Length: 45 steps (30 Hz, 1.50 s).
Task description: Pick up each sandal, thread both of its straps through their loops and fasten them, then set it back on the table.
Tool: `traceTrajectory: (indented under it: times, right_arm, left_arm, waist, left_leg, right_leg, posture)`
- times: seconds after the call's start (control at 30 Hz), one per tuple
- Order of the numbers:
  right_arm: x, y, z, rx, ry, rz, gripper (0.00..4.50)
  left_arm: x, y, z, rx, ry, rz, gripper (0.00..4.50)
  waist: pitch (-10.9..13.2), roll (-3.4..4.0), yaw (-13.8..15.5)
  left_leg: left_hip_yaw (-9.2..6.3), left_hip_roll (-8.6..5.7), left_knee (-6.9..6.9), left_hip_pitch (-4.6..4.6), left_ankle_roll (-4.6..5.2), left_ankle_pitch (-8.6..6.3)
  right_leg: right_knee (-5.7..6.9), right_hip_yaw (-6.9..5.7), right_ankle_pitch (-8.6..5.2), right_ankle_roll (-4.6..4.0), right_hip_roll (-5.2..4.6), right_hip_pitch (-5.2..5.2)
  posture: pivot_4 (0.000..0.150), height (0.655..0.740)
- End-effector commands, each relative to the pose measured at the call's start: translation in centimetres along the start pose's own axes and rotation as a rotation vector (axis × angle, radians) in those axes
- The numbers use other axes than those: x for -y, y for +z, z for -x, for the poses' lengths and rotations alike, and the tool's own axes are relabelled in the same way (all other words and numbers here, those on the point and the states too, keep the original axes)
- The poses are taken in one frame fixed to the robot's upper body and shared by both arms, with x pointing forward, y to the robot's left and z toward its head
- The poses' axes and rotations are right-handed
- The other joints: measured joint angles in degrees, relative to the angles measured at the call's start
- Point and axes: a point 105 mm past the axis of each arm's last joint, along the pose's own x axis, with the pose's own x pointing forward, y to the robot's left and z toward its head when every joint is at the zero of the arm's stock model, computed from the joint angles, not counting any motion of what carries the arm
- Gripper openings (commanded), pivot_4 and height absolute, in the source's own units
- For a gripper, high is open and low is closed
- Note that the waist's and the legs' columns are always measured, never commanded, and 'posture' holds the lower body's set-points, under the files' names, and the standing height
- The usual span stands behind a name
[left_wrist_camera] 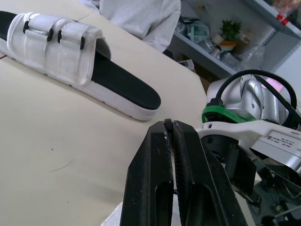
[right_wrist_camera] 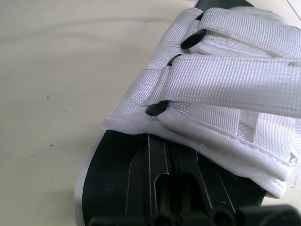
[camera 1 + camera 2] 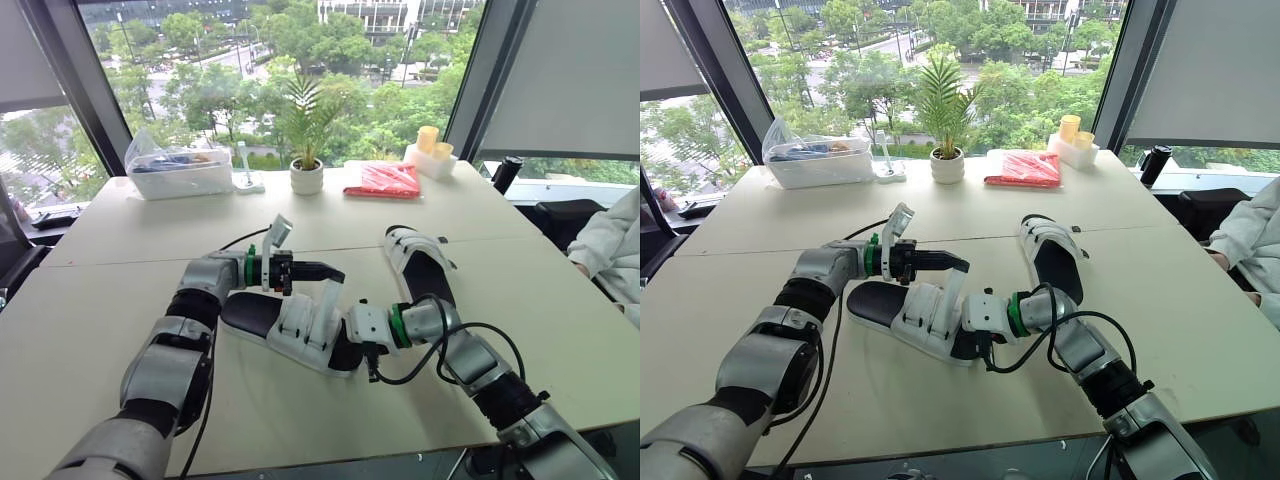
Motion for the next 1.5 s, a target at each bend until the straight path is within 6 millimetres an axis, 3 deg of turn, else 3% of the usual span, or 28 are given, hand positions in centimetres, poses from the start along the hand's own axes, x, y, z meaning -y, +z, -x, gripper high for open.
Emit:
traceTrajectory:
  times: [0.03, 0.27, 0.67, 0.7, 0.83, 0.97, 1.2, 1.3, 1.5]
  right_arm:
    - [-1.9, -1.1, -0.7, -0.041, 0.077, -0.03, 0.0]
    - [-1.9, -1.1, -0.7, -0.042, 0.076, -0.031, 0.0]
    - [-2.0, -1.1, -0.6, -0.043, 0.077, -0.032, 0.0]
    - [-2.0, -1.1, -0.6, -0.043, 0.077, -0.032, 0.0]
    - [-2.0, -1.1, -0.7, -0.043, 0.077, -0.032, 0.0]
    - [-1.9, -1.1, -0.7, -0.042, 0.075, -0.032, 0.0]
    - [-1.9, -1.2, -0.8, -0.043, 0.074, -0.031, 0.0]
    - [-1.9, -1.1, -0.8, -0.041, 0.074, -0.03, 0.0]
    - [-1.8, -0.8, -0.8, -0.03, 0.068, -0.024, 0.0]
  left_arm:
    - [-0.3, 2.1, 0.2, 0.063, 0.056, -0.108, 0.05]
    - [-2.3, -1.5, 0.3, -0.127, 0.177, -0.225, 0.05]
    - [-2.9, -5.5, -0.3, -0.407, 0.158, -0.456, 0.05]
    - [-3.0, -5.8, -0.3, -0.436, 0.157, -0.481, 0.66]
    - [-3.4, -6.7, -0.1, -0.545, 0.152, -0.602, 2.39]
    - [-3.5, -6.5, -0.4, -0.565, 0.149, -0.671, 4.31]
    - [-4.3, -6.4, 0.4, -0.656, 0.193, -0.749, 4.45]
    - [-5.0, -4.8, 1.0, -0.604, 0.282, -0.731, 4.45]
    - [-3.9, -1.5, 3.3, -0.367, 0.275, -0.566, 4.45]
  waist:
    - [0.0, 0.0, 0.04]
    - [0.0, 0.0, 0.06]
    - [-0.07, 0.01, 0.1]
    - [-0.08, 0.01, 0.08]
    - [-0.09, 0.01, 0.06]
    - [-0.14, 0.01, 0.04]
    - [-0.28, -0.01, 0.03]
    - [-0.3, 0.0, -0.11]
    - [-0.28, -0.01, -0.52]
  left_leg:
    - [0.0, 0.0, 0.0, 0.0, 0.0, 0.0]
    - [-0.02, -0.05, 0.0, 0.0, 0.0, 0.0]
    - [-0.03, -0.07, 0.0, 0.05, 0.0, 0.0]
    - [-0.03, -0.08, 0.0, 0.06, 0.0, 0.0]
    - [-0.04, -0.08, -0.01, 0.08, 0.01, -0.01]
    - [-0.03, -0.09, -0.02, 0.08, 0.02, -0.01]
    - [-0.03, -0.11, 0.01, 0.1, 0.04, -0.02]
    - [-0.03, -0.12, 0.01, 0.15, 0.05, -0.03]
    - [0.01, -0.11, -0.03, 0.08, 0.06, -0.03]
  right_leg:
    - [0.0, 0.0, 0.0, 0.0, 0.0, 0.0]
    - [0.01, 0.01, 0.01, 0.02, -0.03, 0.01]
    - [0.0, 0.0, 0.02, 0.03, -0.04, 0.08]
    - [0.0, 0.0, 0.02, 0.03, -0.04, 0.1]
    - [0.0, 0.01, 0.01, 0.04, -0.04, 0.1]
    - [-0.01, 0.01, 0.0, 0.06, -0.04, 0.1]
    - [0.0, 0.0, -0.03, 0.11, -0.03, 0.15]
    - [0.01, 0.0, -0.03, 0.11, -0.03, 0.21]
    - [0.13, -0.01, -0.05, 0.14, -0.01, 0.0]
  posture:
    - [0.15, 0.74]
    - [0.15, 0.74]
    - [0.15, 0.74]
    - [0.15, 0.74]
    - [0.15, 0.74]
    - [0.15, 0.74]
    - [0.15, 0.74]
    - [0.15, 0.74]
    - [0.15, 0.74]
